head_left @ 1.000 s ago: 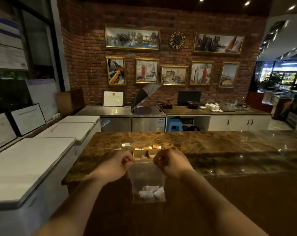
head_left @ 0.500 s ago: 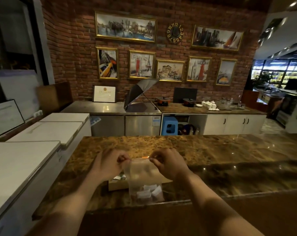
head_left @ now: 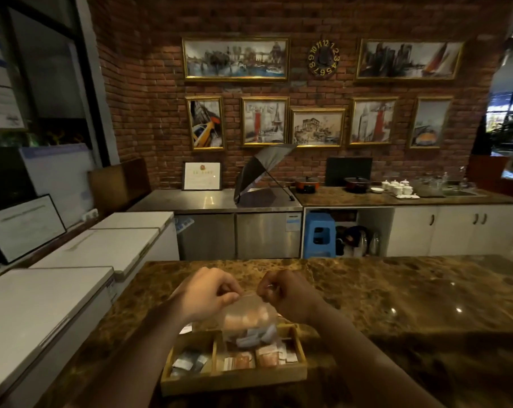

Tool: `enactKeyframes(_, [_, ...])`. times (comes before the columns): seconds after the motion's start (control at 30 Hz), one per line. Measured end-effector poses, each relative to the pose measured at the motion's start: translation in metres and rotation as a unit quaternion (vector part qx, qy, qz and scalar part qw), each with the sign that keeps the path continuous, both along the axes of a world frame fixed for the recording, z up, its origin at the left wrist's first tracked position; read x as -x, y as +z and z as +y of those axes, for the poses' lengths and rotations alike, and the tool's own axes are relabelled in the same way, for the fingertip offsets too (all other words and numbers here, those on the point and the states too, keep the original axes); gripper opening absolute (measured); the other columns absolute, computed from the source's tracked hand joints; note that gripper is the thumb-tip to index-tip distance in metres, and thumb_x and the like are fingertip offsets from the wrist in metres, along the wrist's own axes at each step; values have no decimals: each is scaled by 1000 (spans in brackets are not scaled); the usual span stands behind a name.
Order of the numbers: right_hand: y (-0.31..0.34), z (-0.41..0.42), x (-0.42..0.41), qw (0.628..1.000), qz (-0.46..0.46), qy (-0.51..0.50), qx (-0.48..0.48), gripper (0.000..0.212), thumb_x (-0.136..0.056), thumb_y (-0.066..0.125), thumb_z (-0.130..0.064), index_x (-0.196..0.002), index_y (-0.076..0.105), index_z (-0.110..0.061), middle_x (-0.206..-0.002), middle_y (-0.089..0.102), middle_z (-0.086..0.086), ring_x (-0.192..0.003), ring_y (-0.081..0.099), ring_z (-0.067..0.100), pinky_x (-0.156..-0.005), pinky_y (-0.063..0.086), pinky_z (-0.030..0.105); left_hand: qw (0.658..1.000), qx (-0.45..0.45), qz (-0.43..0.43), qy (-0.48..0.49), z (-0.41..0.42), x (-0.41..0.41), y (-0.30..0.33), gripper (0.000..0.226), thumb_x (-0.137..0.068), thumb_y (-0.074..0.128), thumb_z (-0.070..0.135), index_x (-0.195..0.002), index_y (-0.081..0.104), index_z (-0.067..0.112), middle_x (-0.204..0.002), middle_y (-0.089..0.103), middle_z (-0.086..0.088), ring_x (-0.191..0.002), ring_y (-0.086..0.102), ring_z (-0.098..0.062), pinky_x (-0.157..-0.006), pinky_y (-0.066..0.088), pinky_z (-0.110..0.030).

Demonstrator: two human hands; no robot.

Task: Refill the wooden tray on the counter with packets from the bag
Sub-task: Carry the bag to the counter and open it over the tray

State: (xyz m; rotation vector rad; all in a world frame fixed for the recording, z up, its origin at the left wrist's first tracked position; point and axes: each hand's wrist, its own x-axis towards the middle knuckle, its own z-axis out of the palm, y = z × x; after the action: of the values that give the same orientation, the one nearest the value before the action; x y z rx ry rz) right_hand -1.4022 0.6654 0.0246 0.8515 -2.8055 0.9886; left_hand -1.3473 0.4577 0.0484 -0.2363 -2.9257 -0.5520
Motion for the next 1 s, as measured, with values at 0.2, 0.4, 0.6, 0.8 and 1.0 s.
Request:
enactKeyframes(0.2, [-9, 3, 40, 999, -5, -8, 47, 10, -91, 65, -29, -85, 69, -35, -94, 70, -9, -91, 65, 11, -85, 58, 43, 997, -64, -31, 21, 16, 29, -4, 11, -93, 66, 31, -95, 75, 37, -93, 73, 20, -88, 65, 4, -85, 57, -29])
enactKeyframes(0.4, [-20, -4, 57, 978, 20, -113, 174, 30, -87, 75, -36, -115, 65, -27, -97, 66, -9, -88, 64, 9, -78, 59, 32, 980, -181, -63, 56, 15, 47, -12, 12, -94, 66, 26, -87, 76, 28, -86, 76, 7, -73, 71, -1, -60, 55, -15])
enactKeyframes(0.6, [-12, -23, 47, 928, -215, -109, 285, 20, -96, 66, -18, -91, 69, 1, -84, 71, 14, -67, 66, 22, -63, 61, 41, 943, -309, -95, 82, 13, 53, -20, 14, -94, 67, 14, -88, 79, 17, -81, 77, -5, -68, 75, -15, -57, 59, -25])
enactKeyframes(0.8, [-1, -56, 39, 863, -348, -100, 352, 31, -93, 71, -17, -108, 67, 9, -89, 73, 20, -69, 68, 26, -62, 62, 40, 936, -326, -88, 97, 7, 64, -24, 24, -93, 68, 18, -73, 79, 13, -77, 77, -6, -73, 76, -21, -68, 65, -43])
enactKeyframes(1.0, [-3, -63, 48, 837, -378, -94, 384, 16, -95, 69, -14, -102, 72, 0, -87, 77, 13, -64, 71, 21, -60, 61, 35, 910, -384, -107, 112, -8, 69, -18, 15, -88, 71, 8, -78, 80, 13, -78, 77, -8, -67, 75, -18, -56, 59, -29])
